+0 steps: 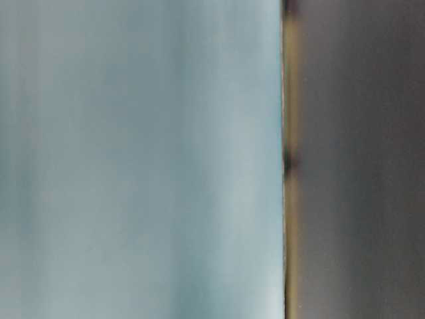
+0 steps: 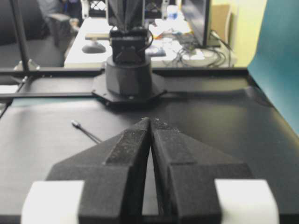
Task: Insert the LAN cable into the hub.
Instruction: 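Move both grippers down toward the grey hub and blue LAN plug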
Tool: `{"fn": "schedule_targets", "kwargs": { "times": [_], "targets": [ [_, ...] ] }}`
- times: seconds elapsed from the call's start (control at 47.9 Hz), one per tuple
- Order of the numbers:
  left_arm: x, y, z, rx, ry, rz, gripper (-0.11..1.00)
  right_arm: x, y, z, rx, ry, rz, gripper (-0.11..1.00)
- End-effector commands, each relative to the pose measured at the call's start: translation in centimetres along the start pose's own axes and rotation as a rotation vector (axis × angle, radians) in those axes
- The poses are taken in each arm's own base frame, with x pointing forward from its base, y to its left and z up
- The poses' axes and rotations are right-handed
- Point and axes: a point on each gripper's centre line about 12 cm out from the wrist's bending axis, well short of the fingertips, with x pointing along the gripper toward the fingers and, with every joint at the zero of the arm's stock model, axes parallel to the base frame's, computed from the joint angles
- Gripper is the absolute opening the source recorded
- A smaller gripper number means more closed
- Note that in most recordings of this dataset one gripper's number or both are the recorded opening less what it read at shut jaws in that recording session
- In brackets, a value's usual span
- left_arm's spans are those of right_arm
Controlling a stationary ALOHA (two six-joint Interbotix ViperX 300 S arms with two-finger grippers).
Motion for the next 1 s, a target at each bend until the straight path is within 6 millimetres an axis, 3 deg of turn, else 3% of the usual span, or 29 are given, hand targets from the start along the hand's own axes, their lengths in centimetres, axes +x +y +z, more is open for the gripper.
{"fn": "schedule_targets", "kwargs": {
  "times": [0.0,0.083,0.25,0.542,0.835,0.981],
  "targets": [
    [0.9,0.0,0.3,0.026,0.025,-0.007,0.06,0.4,0.0,0.4,0.012,-0.003,-0.003,0.03],
    [1.7,-0.1,0.1,0.025,0.088,-0.008,0.0,0.9,0.0,-0.4,0.077,0.089,-0.009,0.0],
    [3.2,-0.5,0.1,0.03,0.199,-0.028,0.0,2.1,0.6,-2.4,0.151,0.358,0.001,0.0],
    [5.3,-1.9,-2.4,0.036,0.433,-0.077,0.0,5.3,2.4,-5.9,0.148,0.743,0.035,0.0],
    [6.5,-2.1,-3.7,0.037,0.499,-0.083,0.0,9.1,3.6,-8.8,0.119,0.885,0.054,0.0],
    [6.8,-2.2,-4.6,0.037,0.528,-0.084,0.0,9.9,4.0,-10.1,0.101,0.91,0.063,0.04]
  ]
}}
